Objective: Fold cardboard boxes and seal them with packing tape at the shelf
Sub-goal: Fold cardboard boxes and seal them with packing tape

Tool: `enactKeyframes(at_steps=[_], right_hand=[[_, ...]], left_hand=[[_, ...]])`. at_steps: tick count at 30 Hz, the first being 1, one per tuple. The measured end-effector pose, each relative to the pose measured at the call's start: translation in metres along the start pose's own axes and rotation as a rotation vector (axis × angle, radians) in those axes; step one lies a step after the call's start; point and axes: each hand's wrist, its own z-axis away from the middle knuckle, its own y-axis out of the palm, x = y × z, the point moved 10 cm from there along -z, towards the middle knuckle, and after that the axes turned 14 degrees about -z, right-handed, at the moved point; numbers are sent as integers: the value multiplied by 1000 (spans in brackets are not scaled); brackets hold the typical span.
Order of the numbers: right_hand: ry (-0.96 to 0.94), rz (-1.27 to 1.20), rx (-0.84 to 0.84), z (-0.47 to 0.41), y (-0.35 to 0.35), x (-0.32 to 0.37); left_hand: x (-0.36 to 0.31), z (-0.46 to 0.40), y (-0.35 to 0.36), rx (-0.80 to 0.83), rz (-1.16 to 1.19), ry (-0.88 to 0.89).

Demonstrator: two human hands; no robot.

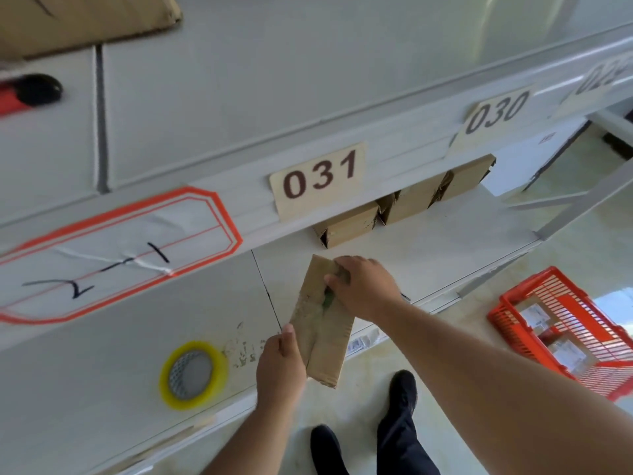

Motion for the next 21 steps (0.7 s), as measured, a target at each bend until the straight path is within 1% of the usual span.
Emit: enactKeyframes(at_steps=[1, 2, 4, 5, 6, 7, 8, 9, 10, 11, 12, 14, 16, 18, 21], right_hand=[[-117, 23, -80, 8, -11, 18], [-258, 43, -194, 22, -24, 39], [-487, 121, -376, 58, -32, 70], [-548, 166, -411, 73, -24, 76], [-592, 200, -414, 84, -12, 78], [-634, 214, -401, 94, 2, 77], [-679, 210, -383, 104, 14, 76], [-720, 197, -360, 113, 24, 74], [-753, 193, -331, 120, 34, 73], [-770, 198, -303, 127, 43, 72], [-771, 202, -280, 132, 51, 70], [-730, 209, -226, 137, 62, 66], [-672, 238, -142, 135, 67, 64], [-624, 260, -73, 133, 66, 63], [-572, 300, -23, 130, 65, 61]], left_hand=[[3, -2, 0, 4, 90, -24], [0, -4, -2, 15, 156, -29], [1, -8, 8, 125, 311, -84], [2, -9, 14, 188, 367, -115], [-2, -8, 12, 227, 361, -102], [-9, -5, 3, 210, 352, -77], [-11, -6, -9, 149, 316, -60], [-15, -5, -24, 84, 359, -67], [-23, -3, -34, 61, 439, -49], [-30, -3, -41, 51, 481, -31], [-42, -6, -46, 53, 423, 34], [-59, -10, -46, 74, 173, 153], [-61, -13, -44, 76, 65, 172], [-62, -13, -47, 81, 66, 178], [-62, -12, -48, 93, 38, 175]])
